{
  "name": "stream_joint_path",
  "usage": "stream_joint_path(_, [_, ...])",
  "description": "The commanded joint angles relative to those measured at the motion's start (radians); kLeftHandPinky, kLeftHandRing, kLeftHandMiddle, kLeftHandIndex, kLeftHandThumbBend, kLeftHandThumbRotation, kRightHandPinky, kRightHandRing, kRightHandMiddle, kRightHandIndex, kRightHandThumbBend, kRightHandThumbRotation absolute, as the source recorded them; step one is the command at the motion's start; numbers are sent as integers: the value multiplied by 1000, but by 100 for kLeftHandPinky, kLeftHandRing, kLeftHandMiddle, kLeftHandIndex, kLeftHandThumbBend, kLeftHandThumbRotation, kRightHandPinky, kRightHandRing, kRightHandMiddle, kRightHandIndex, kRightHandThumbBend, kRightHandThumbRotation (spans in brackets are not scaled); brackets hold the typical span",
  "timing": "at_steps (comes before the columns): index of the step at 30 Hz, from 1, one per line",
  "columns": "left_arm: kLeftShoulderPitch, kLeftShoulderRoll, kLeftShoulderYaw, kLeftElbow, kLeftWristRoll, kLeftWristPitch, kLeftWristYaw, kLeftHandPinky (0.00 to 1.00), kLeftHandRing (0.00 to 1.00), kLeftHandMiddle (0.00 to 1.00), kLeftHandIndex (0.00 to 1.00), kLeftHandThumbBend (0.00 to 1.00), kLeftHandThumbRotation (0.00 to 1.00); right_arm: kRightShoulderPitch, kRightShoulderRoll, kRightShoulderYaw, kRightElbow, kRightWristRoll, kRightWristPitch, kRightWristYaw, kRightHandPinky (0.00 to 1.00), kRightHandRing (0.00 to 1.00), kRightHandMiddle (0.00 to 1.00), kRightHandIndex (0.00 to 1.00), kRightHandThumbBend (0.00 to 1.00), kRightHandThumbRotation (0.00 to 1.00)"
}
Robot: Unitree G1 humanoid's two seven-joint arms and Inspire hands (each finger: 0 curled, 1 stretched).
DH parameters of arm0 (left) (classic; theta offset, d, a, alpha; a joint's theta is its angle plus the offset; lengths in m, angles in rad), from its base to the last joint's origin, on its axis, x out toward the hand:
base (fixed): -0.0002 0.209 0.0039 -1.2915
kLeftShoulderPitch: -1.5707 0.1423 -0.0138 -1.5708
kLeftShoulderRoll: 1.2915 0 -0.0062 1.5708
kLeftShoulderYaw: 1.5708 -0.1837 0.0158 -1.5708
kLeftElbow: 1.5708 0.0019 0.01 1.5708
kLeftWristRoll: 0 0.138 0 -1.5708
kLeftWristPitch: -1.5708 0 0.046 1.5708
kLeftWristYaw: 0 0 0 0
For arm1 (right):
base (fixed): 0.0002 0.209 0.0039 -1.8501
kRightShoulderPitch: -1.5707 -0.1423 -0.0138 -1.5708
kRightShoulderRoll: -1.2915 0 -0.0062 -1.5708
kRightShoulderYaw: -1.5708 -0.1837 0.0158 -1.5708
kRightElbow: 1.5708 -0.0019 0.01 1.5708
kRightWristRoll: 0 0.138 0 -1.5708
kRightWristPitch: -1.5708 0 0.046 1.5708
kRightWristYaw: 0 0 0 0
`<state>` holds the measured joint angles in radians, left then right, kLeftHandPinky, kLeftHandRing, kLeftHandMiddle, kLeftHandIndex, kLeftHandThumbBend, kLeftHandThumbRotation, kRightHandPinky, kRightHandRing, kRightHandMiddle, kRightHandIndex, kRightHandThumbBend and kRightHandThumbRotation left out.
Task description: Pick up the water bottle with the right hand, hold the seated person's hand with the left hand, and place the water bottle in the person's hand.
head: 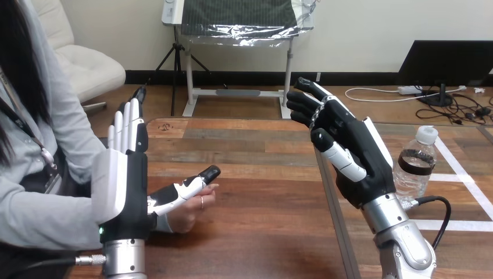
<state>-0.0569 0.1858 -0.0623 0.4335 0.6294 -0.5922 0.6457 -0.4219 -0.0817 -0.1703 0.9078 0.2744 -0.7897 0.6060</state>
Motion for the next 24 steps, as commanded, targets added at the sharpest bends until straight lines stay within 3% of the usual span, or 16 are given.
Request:
stream_joint_path(1, [-63, 8, -8, 18, -62, -65, -24, 100, 100, 100, 100, 99, 49, -44, -1, -12, -7, 14, -6, 3, 89, 87, 84, 86, 100, 57])
stream_joint_path(7, [-75, 7, -4, 74, -169, -193, -77, 95, 98, 98, 98, 100, 47, -40, -3, -9, -8, -4, -26, -16, 89, 86, 84, 86, 100, 56])
stream_joint_path(9, [-76, 0, -1, 89, -224, -225, -115, 93, 96, 97, 96, 100, 46, -37, -3, -8, -7, -12, -38, -24, 88, 86, 84, 87, 100, 56])
stream_joint_path(17, [-74, -15, 3, 117, -407, -298, -272, 88, 92, 93, 93, 100, 45, -28, -3, -3, -8, -36, -74, -48, 86, 85, 84, 87, 100, 56])
stream_joint_path(24, [-70, -11, -1, 131, -528, -339, -416, 90, 93, 95, 94, 100, 44, -18, 0, 0, -7, -63, -115, -81, 85, 84, 84, 87, 100, 57])
